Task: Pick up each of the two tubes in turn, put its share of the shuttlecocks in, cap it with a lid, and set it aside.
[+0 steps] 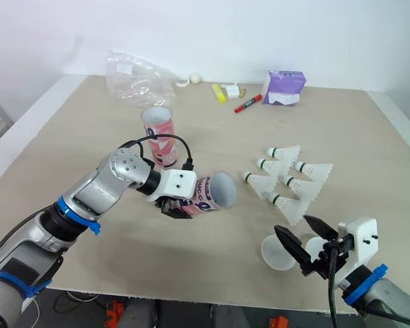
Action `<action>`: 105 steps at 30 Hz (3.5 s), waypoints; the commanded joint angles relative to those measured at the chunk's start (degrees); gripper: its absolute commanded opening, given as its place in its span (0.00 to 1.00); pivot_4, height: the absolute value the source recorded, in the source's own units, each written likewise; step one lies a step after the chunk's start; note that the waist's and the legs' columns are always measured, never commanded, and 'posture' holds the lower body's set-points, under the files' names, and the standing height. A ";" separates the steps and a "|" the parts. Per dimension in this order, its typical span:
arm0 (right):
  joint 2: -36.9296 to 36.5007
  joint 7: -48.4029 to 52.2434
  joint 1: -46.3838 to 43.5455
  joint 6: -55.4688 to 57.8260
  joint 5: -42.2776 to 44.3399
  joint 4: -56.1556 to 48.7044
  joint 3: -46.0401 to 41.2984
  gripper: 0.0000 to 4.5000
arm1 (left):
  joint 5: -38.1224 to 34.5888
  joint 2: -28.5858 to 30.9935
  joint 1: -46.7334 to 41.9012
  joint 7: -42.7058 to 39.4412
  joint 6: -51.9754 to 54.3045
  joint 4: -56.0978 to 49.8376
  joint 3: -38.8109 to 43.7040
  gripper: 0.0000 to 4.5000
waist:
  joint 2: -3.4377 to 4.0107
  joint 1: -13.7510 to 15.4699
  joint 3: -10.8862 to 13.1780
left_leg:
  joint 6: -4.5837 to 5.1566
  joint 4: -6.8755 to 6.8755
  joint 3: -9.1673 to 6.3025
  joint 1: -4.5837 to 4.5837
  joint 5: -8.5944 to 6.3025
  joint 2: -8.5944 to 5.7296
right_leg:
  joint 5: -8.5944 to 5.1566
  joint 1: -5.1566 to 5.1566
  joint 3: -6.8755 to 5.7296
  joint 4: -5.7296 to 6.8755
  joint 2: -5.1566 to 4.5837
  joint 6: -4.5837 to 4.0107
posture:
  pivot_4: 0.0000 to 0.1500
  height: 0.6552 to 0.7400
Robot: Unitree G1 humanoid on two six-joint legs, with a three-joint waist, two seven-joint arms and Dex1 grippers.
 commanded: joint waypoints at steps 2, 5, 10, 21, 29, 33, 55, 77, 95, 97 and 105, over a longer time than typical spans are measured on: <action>-0.45 -0.68 -2.28 0.29 -1.07 2.15 1.45 1.00 | 0.93 -0.18 -0.14 0.90 0.18 -0.79 0.15 0.75 | 0.00 0.00 0.00 | 0.00 0.00 0.00 0.00 0.00 0.00 | 0.00 0.00 0.00 0.00 0.00 0.00 | 1.00 1.00; 0.06 -1.81 -4.13 0.50 -1.42 3.43 2.41 1.00 | 0.98 -0.45 -0.15 1.24 0.38 -0.76 0.18 0.75 | 0.03 0.00 0.00 | 0.00 0.00 0.00 -0.01 0.00 -0.01 | 0.00 0.00 0.00 0.00 0.00 0.00 | 1.00 1.00; 1.21 -4.10 -7.34 1.81 -1.10 5.11 3.63 1.00 | 0.41 -0.39 0.67 1.13 1.51 -2.08 0.21 0.75 | 0.04 0.02 -0.01 | 0.00 0.00 -0.01 -0.02 0.00 -0.01 | 0.00 0.00 0.00 0.00 0.00 0.00 | 1.00 1.00; 2.32 -6.62 -12.52 3.85 -1.44 8.25 5.02 0.94 | 0.74 -0.28 0.76 1.62 1.57 -1.81 0.07 0.75 | 0.06 0.04 -0.02 | 0.01 -0.02 -0.02 -0.04 0.00 -0.04 | -0.02 0.00 0.01 0.00 0.00 0.03 | 1.00 1.00; 2.09 -6.73 -15.11 3.23 -3.19 11.60 5.65 0.32 | 0.92 -0.51 0.62 1.84 1.21 -1.35 0.15 0.75 | 0.09 0.07 -0.03 | 0.02 -0.01 -0.02 -0.04 0.01 -0.04 | -0.02 0.01 0.02 0.00 0.00 0.03 | 1.00 1.00; 2.34 -6.31 -14.81 2.80 -3.65 11.40 5.83 0.01 | 0.94 -0.68 0.58 1.89 0.95 -0.94 0.11 0.75 | 0.09 0.06 -0.03 | 0.02 -0.01 -0.02 -0.04 0.01 -0.05 | -0.02 0.01 0.02 0.00 0.00 0.03 | 1.00 1.00; -30.90 20.80 -20.81 -9.70 -10.53 -8.05 0.60 0.01 | 0.46 -2.52 -2.43 -0.23 -1.52 6.60 0.29 0.75 | 0.07 -0.33 0.01 | 0.18 0.18 -0.04 -0.01 0.15 -0.32 | -0.02 0.15 0.26 -0.01 -0.06 0.12 | 1.00 1.00; -28.61 22.82 -37.08 -12.17 -14.76 -3.46 14.95 0.82 | 1.10 -2.39 -2.16 0.41 0.91 4.23 -0.04 0.75 | -0.11 -0.03 0.08 | 0.13 0.07 -0.13 -0.12 0.11 -0.40 | -0.12 0.21 0.15 -0.10 -0.18 0.22 | 1.00 1.00; 5.12 -11.28 -24.39 8.32 -4.03 6.84 9.10 0.99 | 1.30 -1.90 -2.62 0.52 0.50 4.62 0.16 0.75 | 0.37 -0.49 0.06 | 0.22 0.06 -0.42 -0.03 0.17 -0.42 | -0.08 0.40 0.10 -0.07 -0.06 0.16 | 1.00 1.00; 5.97 -12.40 -25.99 9.09 -3.36 8.21 8.87 0.99 | 1.29 -1.91 -2.57 0.58 0.50 4.57 0.20 0.75 | 0.45 -0.64 0.04 | 0.22 0.06 -0.45 -0.01 0.17 -0.41 | -0.08 0.40 0.07 -0.06 -0.04 0.16 | 1.00 1.00; 7.27 -12.43 -30.62 11.57 -2.30 11.47 11.99 0.99 | 1.22 -2.12 -2.37 0.99 0.90 4.36 0.40 0.75 | 0.48 -0.76 0.04 | 0.24 0.04 -0.46 -0.04 0.18 -0.41 | -0.09 0.41 0.06 -0.07 -0.04 0.17 | 1.00 1.00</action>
